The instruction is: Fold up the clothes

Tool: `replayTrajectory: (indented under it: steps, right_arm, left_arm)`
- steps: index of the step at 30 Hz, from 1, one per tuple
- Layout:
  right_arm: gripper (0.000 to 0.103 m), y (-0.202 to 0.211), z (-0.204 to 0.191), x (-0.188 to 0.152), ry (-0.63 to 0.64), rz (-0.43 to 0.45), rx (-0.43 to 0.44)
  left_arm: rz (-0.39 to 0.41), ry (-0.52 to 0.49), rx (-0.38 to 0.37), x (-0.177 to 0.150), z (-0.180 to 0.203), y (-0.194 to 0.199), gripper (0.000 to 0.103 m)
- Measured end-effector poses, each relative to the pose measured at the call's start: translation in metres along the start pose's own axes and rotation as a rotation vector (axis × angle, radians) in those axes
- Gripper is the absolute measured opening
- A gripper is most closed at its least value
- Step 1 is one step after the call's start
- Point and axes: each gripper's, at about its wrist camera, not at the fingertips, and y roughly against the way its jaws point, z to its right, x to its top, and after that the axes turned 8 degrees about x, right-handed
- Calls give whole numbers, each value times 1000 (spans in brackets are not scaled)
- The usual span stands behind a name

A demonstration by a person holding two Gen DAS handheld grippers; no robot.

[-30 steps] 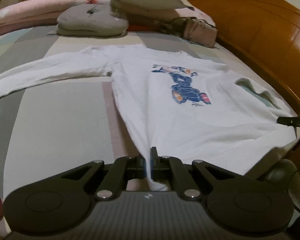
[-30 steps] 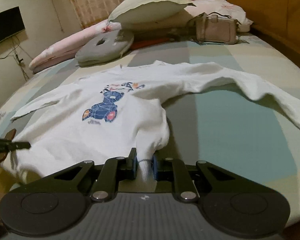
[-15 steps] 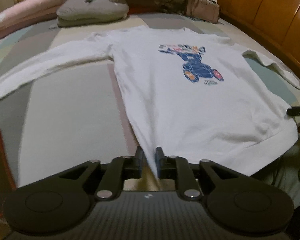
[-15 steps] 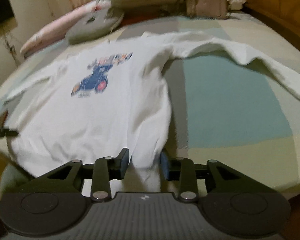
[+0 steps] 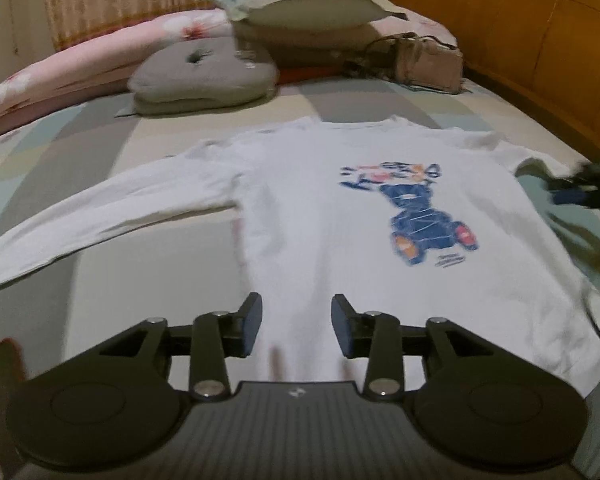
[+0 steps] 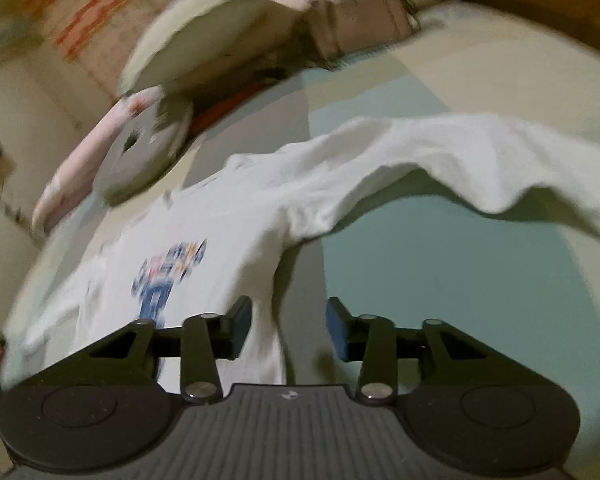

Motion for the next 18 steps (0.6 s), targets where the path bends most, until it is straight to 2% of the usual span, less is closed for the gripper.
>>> replayTrajectory:
  steps: [2,4,6,7,8,9,12,16,18]
  right_arm:
    - [57,-21,12,12,-36,18,-20]
    - [57,-39,21,22,-50,39,-26]
    - [55,-53,24,30,-35,63,-13]
    - [46,-57,22,34,-6,68,-37]
    - [23,-60,20,38,27,71,-66]
    - [9,-64,18,42,61,75,-96]
    - [7,-75,11,55,160,86,-184]
    - [8,-73,10,84,174,137,-188]
    - [9,-79,10,87,174,101,-195]
  left_arm:
    - [1,-1,-29,3,12,-9,38]
    - [-14,-10,-62,3,21,-18,38]
    - [-29,-34,-61,2,27,-27,38]
    - [-32,-48,-54,2,29,-30,38]
    - [-31,-64,-42,2,31,-33,38]
    - [-31,-80,-30,1,33,-35,38]
    - [-26,-116,-7,1,37,-41,38]
    - [-41,-122,-17,0,34,-54,38]
    - [-57,-109,-12,-2,32,-61,38]
